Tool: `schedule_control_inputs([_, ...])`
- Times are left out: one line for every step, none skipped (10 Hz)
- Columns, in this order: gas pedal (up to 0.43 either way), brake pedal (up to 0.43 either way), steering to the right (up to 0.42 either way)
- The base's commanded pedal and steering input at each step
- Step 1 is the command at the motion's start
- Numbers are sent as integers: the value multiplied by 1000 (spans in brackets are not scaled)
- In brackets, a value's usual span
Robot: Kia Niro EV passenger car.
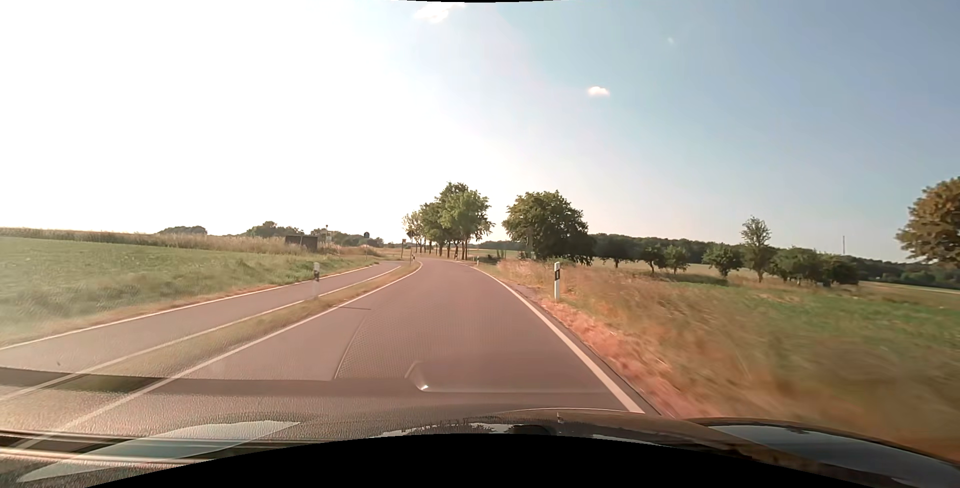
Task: Follow the waypoints while adhering to traffic rules and regulations
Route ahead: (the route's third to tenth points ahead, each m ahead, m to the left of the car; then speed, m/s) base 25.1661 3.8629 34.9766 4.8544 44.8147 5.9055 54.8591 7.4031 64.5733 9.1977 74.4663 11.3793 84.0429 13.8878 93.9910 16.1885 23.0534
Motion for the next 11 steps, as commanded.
schedule_control_inputs([268, 0, -18])
schedule_control_inputs([268, 0, -18])
schedule_control_inputs([268, 0, -19])
schedule_control_inputs([268, 0, -20])
schedule_control_inputs([268, 0, -19])
schedule_control_inputs([268, 0, -18])
schedule_control_inputs([268, 0, -18])
schedule_control_inputs([268, 0, -18])
schedule_control_inputs([268, 0, -19])
schedule_control_inputs([268, 0, -19])
schedule_control_inputs([268, 0, -19])
